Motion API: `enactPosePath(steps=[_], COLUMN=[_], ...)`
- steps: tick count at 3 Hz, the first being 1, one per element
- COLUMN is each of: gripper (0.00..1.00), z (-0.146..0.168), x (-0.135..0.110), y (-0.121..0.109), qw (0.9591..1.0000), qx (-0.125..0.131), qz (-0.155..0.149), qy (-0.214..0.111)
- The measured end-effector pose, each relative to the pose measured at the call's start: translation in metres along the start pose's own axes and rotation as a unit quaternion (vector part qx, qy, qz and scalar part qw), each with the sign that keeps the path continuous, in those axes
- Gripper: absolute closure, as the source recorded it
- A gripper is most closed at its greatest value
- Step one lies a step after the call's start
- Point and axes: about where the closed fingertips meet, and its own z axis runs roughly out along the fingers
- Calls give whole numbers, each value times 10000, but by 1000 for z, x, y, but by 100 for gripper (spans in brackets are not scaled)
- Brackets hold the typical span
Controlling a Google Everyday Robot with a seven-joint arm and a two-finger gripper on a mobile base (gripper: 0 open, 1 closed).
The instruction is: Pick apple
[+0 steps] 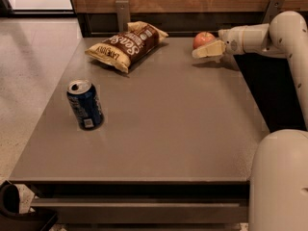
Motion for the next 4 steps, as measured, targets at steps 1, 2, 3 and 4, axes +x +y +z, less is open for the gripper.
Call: enactPosePath(steps=[1, 2, 3, 4], gripper=[41, 64, 87, 100], z=[16, 19, 23, 27], x=[9, 9, 10, 11], y=[5, 6, 8, 10], qw=[9998, 9998, 9997, 9996], qx=[-159, -174, -202, -228], qz=[79, 79, 84, 88], qy=[115, 114, 121, 128])
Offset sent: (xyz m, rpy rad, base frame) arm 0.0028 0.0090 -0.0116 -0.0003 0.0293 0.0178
